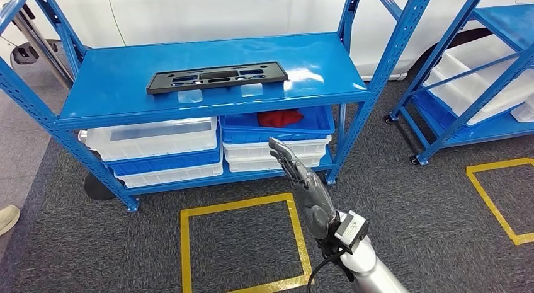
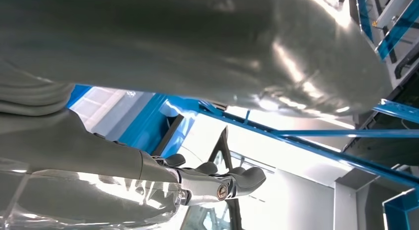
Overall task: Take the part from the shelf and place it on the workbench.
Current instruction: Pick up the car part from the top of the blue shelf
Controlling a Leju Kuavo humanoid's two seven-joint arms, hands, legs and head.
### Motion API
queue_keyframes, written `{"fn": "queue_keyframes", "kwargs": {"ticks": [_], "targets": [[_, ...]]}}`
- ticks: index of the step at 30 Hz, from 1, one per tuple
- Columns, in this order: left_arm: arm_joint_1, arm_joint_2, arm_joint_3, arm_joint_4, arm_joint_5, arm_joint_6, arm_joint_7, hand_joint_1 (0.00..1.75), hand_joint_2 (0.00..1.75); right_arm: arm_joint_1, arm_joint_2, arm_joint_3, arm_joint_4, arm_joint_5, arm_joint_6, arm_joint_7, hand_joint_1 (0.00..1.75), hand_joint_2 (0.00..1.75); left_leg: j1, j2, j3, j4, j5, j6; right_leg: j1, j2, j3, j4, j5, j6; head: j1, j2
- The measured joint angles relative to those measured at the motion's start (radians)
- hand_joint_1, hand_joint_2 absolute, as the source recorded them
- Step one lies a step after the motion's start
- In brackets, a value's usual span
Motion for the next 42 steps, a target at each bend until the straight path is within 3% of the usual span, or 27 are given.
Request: {"fn": "queue_keyframes", "kwargs": {"ticks": [1,2,3,5,7,9,12,13,15,16,17,18,20,22,27,28,30,31,32,33,34,35,37,39,42], "targets": [[0.001,0.0,0.0,0.0,0.0,0.0,0.0,0.0,0.0,0.003,-0.001,0.0,0.002,0.0,-0.002,-0.001,0.0,0.0,-0.001,0.0,0.001,0.0,-0.001,0.001,-0.001,0.0,-0.027,0.045,-0.009,0.001,0.0,0.0],[0.001,0.0,0.0,0.0,0.0,0.0,0.0,0.0,0.0,0.006,-0.001,0.0,0.003,0.0,-0.003,-0.002,0.0,0.0,-0.001,-0.001,0.002,0.0,-0.002,0.001,-0.002,0.0,-0.037,0.056,0.002,0.0,0.0,0.0],[0.001,0.0,0.0,0.0,0.0,0.0,-0.001,0.0,0.0,0.008,-0.002,0.0,0.004,0.0,-0.005,-0.002,0.0,0.0,-0.002,-0.002,0.005,0.0,-0.004,0.0,-0.002,0.0,-0.028,0.026,0.031,-0.002,0.0,0.0],[0.001,-0.001,-0.001,0.0,0.0,-0.001,-0.002,0.0,0.0,0.01,-0.003,0.0,0.005,0.0,-0.008,-0.004,0.0,0.0,-0.003,-0.004,0.013,0.0,-0.01,-0.004,0.001,0.0,0.032,-0.112,0.106,-0.014,0.0,0.0],[0.0,-0.002,-0.001,0.0,0.0,-0.003,-0.003,0.0,0.0,0.011,-0.004,0.0,0.005,0.0,-0.01,-0.005,0.0,0.0,-0.005,-0.004,0.017,0.0,-0.016,-0.012,0.008,-0.001,0.076,-0.21,0.138,-0.025,0.0,0.0],[0.0,-0.003,-0.001,0.0,0.0,-0.003,-0.004,0.0,0.0,0.012,-0.005,0.0,0.004,0.0,-0.012,-0.005,0.0,0.0,-0.005,-0.003,0.019,-0.003,-0.02,-0.024,0.013,0.0,0.081,-0.226,0.134,-0.032,0.0,0.0],[-0.001,-0.002,-0.001,0.0,0.0,-0.005,-0.005,0.0,0.0,0.014,-0.006,0.0,0.003,0.001,-0.014,-0.006,0.0,0.0,-0.002,-0.001,0.014,0.027,-0.043,-0.041,0.005,0.0,0.102,-0.247,0.137,-0.047,0.0,0.0],[-0.001,-0.002,-0.001,0.0,0.0,-0.005,-0.006,0.0,0.0,0.014,-0.006,0.0,0.002,0.001,-0.014,-0.006,0.0,0.0,-0.001,-0.001,-0.007,0.072,-0.066,-0.045,0.002,-0.001,0.11,-0.254,0.137,-0.051,0.0,0.0],[0.0,-0.002,-0.001,0.0,0.0,-0.006,-0.006,0.0,0.0,0.015,-0.006,0.0,0.003,0.001,-0.014,-0.006,0.0,0.0,0.0,-0.001,-0.078,0.205,-0.12,-0.053,0.004,-0.002,0.117,-0.255,0.131,-0.058,0.0,0.0],[0.002,-0.001,-0.001,0.0,0.0,-0.006,-0.006,0.0,0.0,0.017,-0.006,0.0,0.003,0.001,-0.014,-0.006,0.0,0.0,0.001,-0.001,-0.111,0.257,-0.132,-0.056,0.004,-0.001,0.119,-0.255,0.127,-0.059,0.0,0.0],[0.003,-0.001,-0.001,0.0,0.0,-0.006,-0.006,0.0,0.0,0.019,-0.006,0.0,0.004,0.001,-0.014,-0.006,0.0,0.0,0.001,-0.001,-0.13,0.279,-0.126,-0.058,0.004,-0.001,0.123,-0.253,0.123,-0.058,0.0,0.0],[0.004,-0.001,-0.001,0.0,0.0,-0.006,-0.006,0.0,0.0,0.02,-0.006,0.0,0.004,0.001,-0.014,-0.006,0.0,0.0,0.002,-0.001,-0.129,0.261,-0.1,-0.058,0.004,0.0,0.127,-0.252,0.118,-0.057,0.0,0.0],[0.004,-0.001,-0.001,0.0,0.0,-0.007,-0.008,0.0,0.0,0.021,-0.006,0.0,0.004,0.001,-0.014,-0.006,0.0,0.0,0.002,0.0,-0.079,0.136,-0.022,-0.054,0.004,0.0,0.14,-0.247,0.104,-0.051,0.0,0.0],[0.002,-0.001,-0.001,0.0,0.0,-0.007,-0.008,0.0,0.0,0.021,-0.006,0.0,0.003,0.001,-0.014,-0.006,0.0,0.0,-0.001,0.0,-0.029,0.029,0.016,-0.043,0.008,0.001,0.147,-0.24,0.09,-0.041,0.0,0.0],[0.003,-0.002,-0.001,0.0,0.0,-0.007,-0.008,0.0,0.0,0.019,-0.006,0.001,0.002,0.002,-0.014,-0.007,0.0,0.0,0.0,-0.003,-0.004,-0.001,0.006,-0.008,0.009,0.002,0.141,-0.201,0.073,-0.013,0.0,0.0],[0.002,-0.002,-0.001,0.0,0.0,-0.007,-0.008,0.0,0.0,0.018,-0.006,0.001,0.001,0.002,-0.014,-0.007,0.0,0.0,0.001,-0.003,0.002,-0.003,0.004,-0.003,0.007,0.001,0.119,-0.159,0.053,-0.007,0.0,0.0],[0.001,-0.002,-0.001,0.0,0.0,-0.007,-0.008,0.0,0.0,0.019,-0.006,0.001,0.001,0.002,-0.015,-0.007,0.0,0.0,0.0,-0.002,0.009,-0.003,-0.004,0.004,0.003,0.001,0.041,-0.031,0.0,0.001,0.0,0.0],[0.002,-0.002,-0.001,0.0,0.0,-0.007,-0.008,0.0,0.0,0.021,-0.006,0.001,0.001,0.001,-0.016,-0.008,0.0,0.0,-0.001,-0.002,0.012,-0.003,-0.008,0.005,0.002,0.001,0.001,0.028,-0.017,0.004,0.0,0.0],[0.002,-0.002,-0.001,0.0,0.0,-0.007,-0.008,0.0,0.0,0.024,-0.006,0.001,0.001,0.0,-0.017,-0.009,0.0,0.0,-0.001,-0.003,0.016,-0.003,-0.013,0.005,0.002,0.001,-0.027,0.058,-0.017,0.004,0.0,0.0],[0.003,-0.002,-0.001,0.0,0.0,-0.007,-0.009,0.0,0.0,0.025,-0.006,0.001,0.001,0.0,-0.019,-0.01,0.0,0.0,-0.002,-0.003,0.023,-0.003,-0.018,0.004,0.002,0.001,-0.035,0.051,0.004,0.003,0.0,0.0],[0.004,-0.002,-0.001,0.0,0.0,-0.006,-0.009,0.0,0.0,0.025,-0.006,0.001,0.001,-0.002,-0.02,-0.012,0.0,0.0,-0.002,-0.004,0.032,-0.003,-0.024,0.003,0.002,0.001,-0.024,0.004,0.045,-0.001,0.0,0.0],[0.004,-0.002,-0.001,0.0,0.0,-0.006,-0.009,0.0,0.0,0.025,-0.006,0.001,0.001,-0.006,-0.019,-0.012,0.0,0.0,-0.002,-0.005,0.04,-0.004,-0.031,0.0,0.004,0.001,0.001,-0.068,0.096,-0.008,0.0,0.0],[0.003,-0.004,-0.003,0.0,0.0,-0.006,-0.012,0.0,0.0,0.024,-0.006,0.001,0.002,-0.016,-0.009,-0.008,0.0,0.0,-0.003,-0.005,0.053,-0.005,-0.044,-0.008,0.012,0.001,0.046,-0.187,0.148,-0.023,0.0,0.0],[0.001,-0.006,-0.006,0.0,0.0,-0.006,-0.014,0.0,0.0,0.021,-0.003,0.004,0.004,-0.023,0.005,-0.001,0.0,0.0,-0.004,-0.004,0.06,-0.006,-0.049,-0.02,0.02,0.001,0.058,-0.222,0.146,-0.036,0.0,0.0],[-0.002,-0.006,-0.009,0.0,0.0,-0.007,-0.016,0.0,0.0,0.01,0.001,0.015,0.011,-0.024,0.022,0.014,0.0,0.0,-0.004,-0.002,0.065,0.018,-0.056,-0.036,0.014,0.002,0.083,-0.24,0.147,-0.05,0.0,0.0]]}}
